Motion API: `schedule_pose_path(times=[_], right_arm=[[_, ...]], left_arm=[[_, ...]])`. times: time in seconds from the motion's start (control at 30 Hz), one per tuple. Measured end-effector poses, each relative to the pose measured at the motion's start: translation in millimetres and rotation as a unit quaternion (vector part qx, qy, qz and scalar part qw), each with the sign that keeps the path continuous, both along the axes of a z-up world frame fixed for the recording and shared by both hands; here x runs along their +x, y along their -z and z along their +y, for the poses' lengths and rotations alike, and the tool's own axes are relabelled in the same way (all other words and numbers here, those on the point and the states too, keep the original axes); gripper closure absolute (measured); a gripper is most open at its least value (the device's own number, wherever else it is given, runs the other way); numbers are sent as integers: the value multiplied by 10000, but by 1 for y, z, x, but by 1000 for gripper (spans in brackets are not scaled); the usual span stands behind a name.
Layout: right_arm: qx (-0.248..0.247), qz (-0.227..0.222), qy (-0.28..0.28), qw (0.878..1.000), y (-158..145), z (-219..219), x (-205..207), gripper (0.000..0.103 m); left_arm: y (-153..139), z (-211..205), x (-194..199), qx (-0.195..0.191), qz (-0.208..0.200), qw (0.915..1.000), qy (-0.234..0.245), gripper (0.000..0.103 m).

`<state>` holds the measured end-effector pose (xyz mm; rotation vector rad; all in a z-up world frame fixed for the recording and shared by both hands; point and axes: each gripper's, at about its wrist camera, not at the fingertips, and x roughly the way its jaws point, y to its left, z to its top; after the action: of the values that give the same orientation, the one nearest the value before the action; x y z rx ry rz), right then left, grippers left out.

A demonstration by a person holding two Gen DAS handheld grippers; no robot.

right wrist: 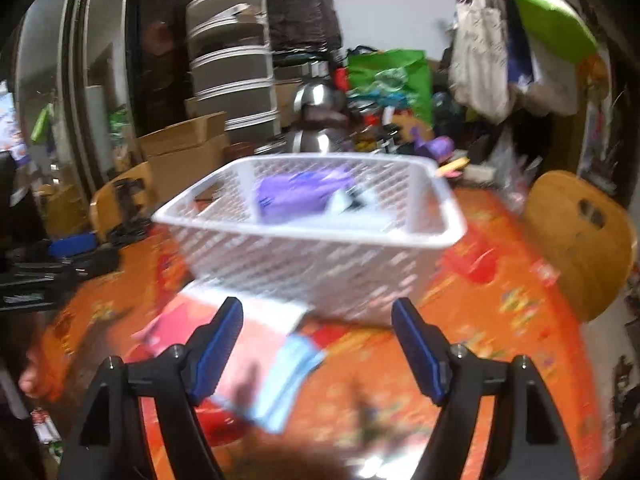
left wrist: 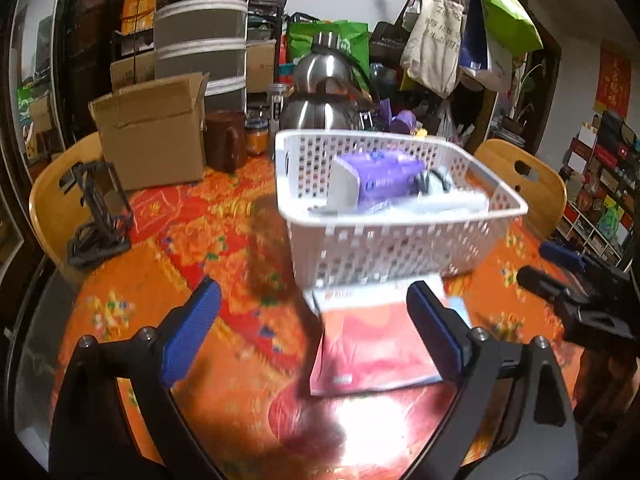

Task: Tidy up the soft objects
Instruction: 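Withdraw both tools and reach to the pink printed pouch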

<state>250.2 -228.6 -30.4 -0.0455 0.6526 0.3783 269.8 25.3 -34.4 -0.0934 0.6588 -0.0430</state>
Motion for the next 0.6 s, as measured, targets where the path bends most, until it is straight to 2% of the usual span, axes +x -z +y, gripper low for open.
schedule_pose_path(times=[0.13,0.2,0.3,0.6], right_arm=[[67,291,-254,9992,28,24,-5,28],[68,410,-356,9985,37,33,-4,42],[108,545,-450,9974,46,41,-1,56],[181,837,-524,9950,65,48,12,57]], left_arm=[[38,6,8,-180,409,9990,-19,10],[52,8,14,-262,582,9980,25,11],[64,9,19,-357,701,9968,144,14],[81,-5,31,-348,865,9941,551,22]])
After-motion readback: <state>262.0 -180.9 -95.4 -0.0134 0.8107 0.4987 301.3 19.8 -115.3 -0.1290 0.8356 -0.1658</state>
